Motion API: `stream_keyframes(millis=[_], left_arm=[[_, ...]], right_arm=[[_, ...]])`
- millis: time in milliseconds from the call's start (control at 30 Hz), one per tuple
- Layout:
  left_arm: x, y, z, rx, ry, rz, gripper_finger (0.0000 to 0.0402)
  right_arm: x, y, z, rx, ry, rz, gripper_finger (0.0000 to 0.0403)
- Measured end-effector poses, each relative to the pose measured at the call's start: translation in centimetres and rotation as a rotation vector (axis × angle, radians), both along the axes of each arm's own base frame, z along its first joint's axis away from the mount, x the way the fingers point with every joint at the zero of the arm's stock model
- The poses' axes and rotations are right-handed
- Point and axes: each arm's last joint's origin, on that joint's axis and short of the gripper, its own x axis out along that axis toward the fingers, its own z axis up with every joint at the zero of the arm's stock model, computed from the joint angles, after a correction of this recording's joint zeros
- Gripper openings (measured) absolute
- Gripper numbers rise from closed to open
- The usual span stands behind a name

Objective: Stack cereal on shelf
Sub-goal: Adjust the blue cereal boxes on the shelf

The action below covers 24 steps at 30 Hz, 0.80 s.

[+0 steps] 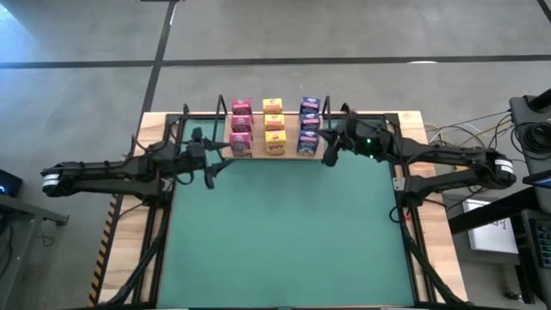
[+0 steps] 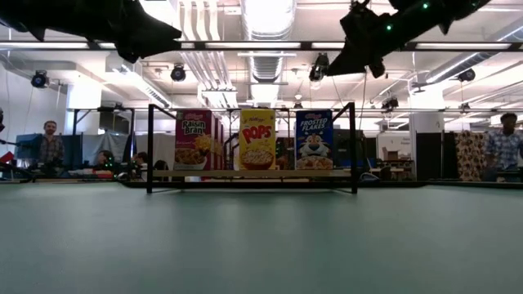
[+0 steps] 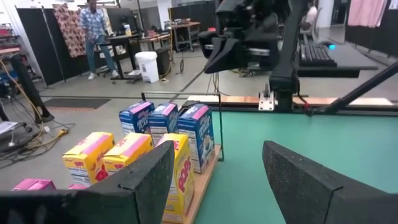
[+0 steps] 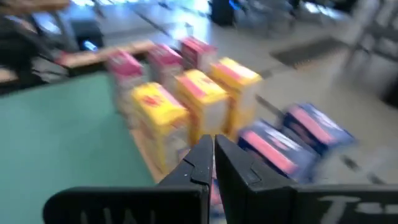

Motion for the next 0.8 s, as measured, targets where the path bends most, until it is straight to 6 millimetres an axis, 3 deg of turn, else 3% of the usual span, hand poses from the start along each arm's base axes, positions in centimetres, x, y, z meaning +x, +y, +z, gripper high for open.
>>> stream_keyframes(millis=[200,467,800], left_arm=[[0.1,0.0,0.2,-0.021,-0.014,0.001,0.0228],[0.2,0.0,0.8,-0.027,-0.028,0.002,0.0228],[0.3,0.0,0.7,-0.022,-0.018,0.001,0.0228]], right_arm=[[0.7,-2.1,1.8,0.146,0.193,-0.118,0.0009],[3.4,-6.3,3.2,0.314,0.390,-0.275,0.0009],[5.8,-7.7,5.0,0.341,0.456,-0.292,0.0009]])
